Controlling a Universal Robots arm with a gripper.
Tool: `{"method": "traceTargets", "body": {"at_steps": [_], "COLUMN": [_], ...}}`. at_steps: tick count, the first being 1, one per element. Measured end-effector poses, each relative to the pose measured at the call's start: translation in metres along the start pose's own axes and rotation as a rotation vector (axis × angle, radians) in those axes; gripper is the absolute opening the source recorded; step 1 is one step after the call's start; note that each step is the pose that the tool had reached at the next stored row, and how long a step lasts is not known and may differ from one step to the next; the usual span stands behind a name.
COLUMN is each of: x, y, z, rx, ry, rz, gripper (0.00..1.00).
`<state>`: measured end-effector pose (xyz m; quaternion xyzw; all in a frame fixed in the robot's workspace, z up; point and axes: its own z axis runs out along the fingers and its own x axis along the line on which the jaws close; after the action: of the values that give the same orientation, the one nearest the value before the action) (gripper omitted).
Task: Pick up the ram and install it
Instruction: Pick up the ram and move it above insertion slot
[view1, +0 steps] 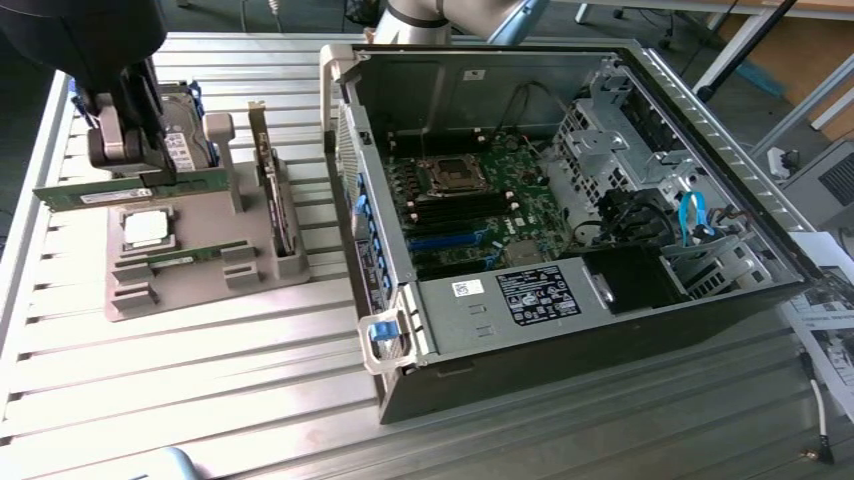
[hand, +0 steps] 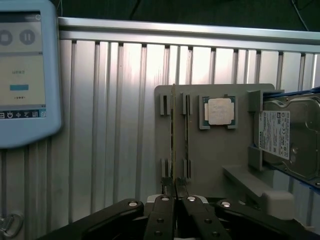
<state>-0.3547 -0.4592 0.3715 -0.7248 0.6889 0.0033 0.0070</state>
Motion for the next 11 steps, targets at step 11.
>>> {"method": "traceTargets", "body": {"at_steps": [11], "x": [0.0], "y": [-0.0001], "z": [-0.0148], "rx": [-0.0001], "ry": [0.0], "rz": [0.0], "gripper": [0.12]}}
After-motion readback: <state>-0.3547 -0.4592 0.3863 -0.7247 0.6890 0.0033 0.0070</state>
